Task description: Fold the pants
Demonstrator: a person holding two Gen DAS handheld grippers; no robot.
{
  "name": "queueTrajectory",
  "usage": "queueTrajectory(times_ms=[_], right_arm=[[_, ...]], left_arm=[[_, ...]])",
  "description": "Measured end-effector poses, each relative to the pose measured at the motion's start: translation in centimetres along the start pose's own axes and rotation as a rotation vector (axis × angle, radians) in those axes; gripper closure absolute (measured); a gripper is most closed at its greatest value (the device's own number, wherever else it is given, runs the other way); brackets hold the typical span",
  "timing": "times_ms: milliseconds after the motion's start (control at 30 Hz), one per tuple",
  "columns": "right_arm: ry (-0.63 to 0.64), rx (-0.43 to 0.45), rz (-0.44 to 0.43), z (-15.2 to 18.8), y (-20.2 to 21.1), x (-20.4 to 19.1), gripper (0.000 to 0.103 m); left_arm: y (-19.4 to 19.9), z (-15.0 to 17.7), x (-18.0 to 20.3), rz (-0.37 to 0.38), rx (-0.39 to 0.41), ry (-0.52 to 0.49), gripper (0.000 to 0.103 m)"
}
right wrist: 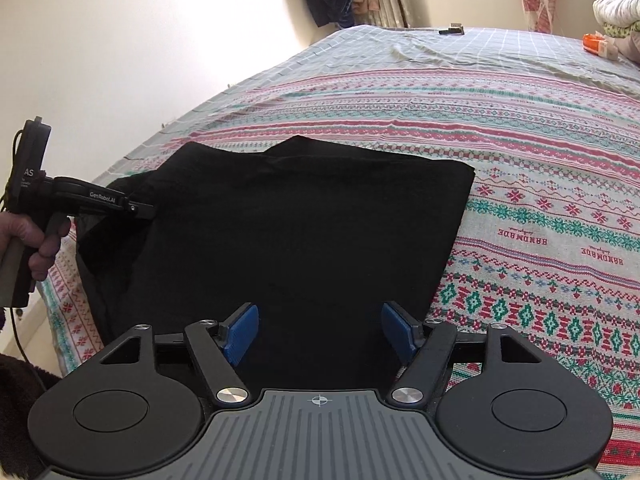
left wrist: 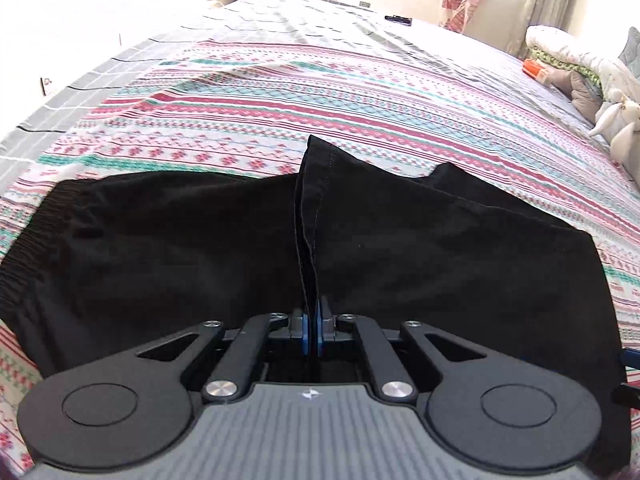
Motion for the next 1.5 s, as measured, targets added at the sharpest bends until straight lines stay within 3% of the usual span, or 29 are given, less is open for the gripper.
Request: queueTrajectory(times_ms=[100, 467, 667, 900, 967, 1067, 1100, 1267, 1500], right_arm=[[-0.015, 0.011, 0.003, -0.1, 0.1, 0.0, 0.028], [-0.031, 0.004, -0.017, 0.0, -0.3, -0.5, 0.028], [-0.014, -0.007, -0.024, 0.2, -0.7, -1.0, 0.028], [-0.012, -0.012, -0.032, 0.3, -0.8, -1.1, 0.028], [-0.007, -0.015, -0.031, 0.2, -0.9, -1.2, 0.028], [-0.001, -0.018, -0.036, 0.2, -1.0, -1.5, 0.027], [0.000, -0.018, -0.038, 0.2, -0.9, -1.5, 0.025], [-0.012, -0.021, -0.049, 0.1, -0.8, -1.5, 0.025], [-0.061, -0.031, -0.072, 0.0, -0.4, -1.3, 0.024]], left_arm=[[0.6, -0.5, -1.9, -0.066, 0.004, 0.009, 0.073], [1.4, -2.5, -7.1, -0.310, -0.010, 0.087, 0.073], [1.3, -2.9, -8.2, -0.418, 0.002, 0.114, 0.073], [0.1, -3.4, -7.5, -0.549, 0.012, 0.061, 0.072], [-0.1, -3.4, -7.1, -0.575, 0.013, 0.033, 0.067], [0.5, -3.1, -6.0, -0.563, 0.039, -0.006, 0.033], [0.9, -2.9, -5.6, -0.545, 0.050, -0.008, 0.027], [2.9, -1.8, -3.5, -0.437, 0.059, 0.014, 0.015], [5.1, 0.8, 2.2, -0.297, 0.087, -0.070, 0.002]])
Point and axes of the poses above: each gripper's, at about its wrist camera, not at the fingertips, and y roughly against the way its jaws point, x to its right, z to its underside, the point moved 2 cm from there along -y, roughly the way its jaws point, and after that the axes turned 5 degrees about -x, right-handed, at the moved point
